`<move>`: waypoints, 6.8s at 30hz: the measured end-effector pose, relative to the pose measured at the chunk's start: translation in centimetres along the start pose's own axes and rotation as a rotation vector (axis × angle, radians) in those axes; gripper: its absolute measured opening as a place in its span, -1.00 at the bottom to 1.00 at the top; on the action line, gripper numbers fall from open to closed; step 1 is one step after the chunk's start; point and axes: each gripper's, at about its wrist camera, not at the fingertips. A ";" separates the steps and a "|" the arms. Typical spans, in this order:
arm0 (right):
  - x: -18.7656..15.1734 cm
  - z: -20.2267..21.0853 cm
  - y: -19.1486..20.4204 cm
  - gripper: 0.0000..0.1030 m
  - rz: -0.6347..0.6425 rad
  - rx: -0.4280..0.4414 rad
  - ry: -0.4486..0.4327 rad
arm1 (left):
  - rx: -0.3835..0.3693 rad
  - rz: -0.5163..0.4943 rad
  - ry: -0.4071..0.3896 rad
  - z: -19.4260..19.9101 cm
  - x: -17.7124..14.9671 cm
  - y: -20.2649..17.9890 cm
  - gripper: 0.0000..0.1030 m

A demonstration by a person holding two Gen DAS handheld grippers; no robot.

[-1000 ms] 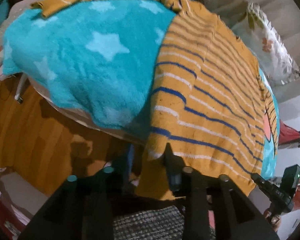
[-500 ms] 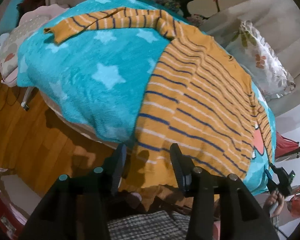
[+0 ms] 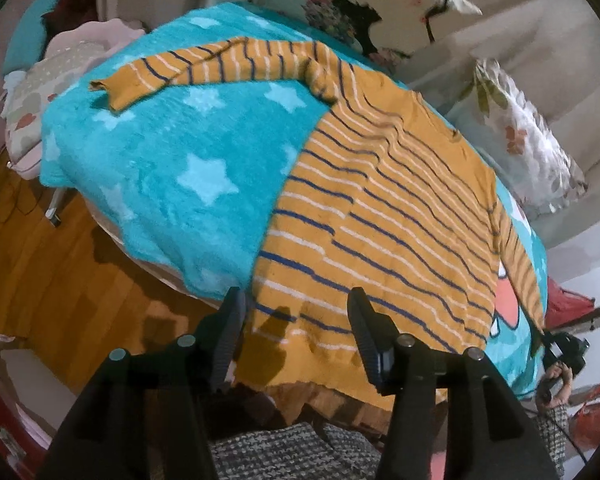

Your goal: Fold small clothes

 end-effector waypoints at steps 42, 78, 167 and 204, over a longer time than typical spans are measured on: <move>-55.9 -15.3 43.6 -0.20 1.848 -0.283 -0.075 | -0.030 0.184 -0.007 -1.2 15.0 21.5 0.01; -51.5 -9.0 38.8 0.29 1.357 -0.226 0.114 | 0.055 -0.242 0.025 -7.4 24.8 20.0 -0.91; -18.9 -13.2 28.6 0.29 0.978 -0.001 0.302 | 0.171 -0.078 -0.027 -8.6 9.2 -3.1 0.21; -34.6 1.5 9.5 0.33 0.363 0.278 0.622 | -0.431 -0.206 0.321 -10.2 -0.4 4.4 0.19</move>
Point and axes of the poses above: each gripper's, at about its wrist camera, not at the fingertips, and z roughly against the way its jaws point, y to its left, x to its top, and after that the axes turned 4 degrees about -x, right-handed
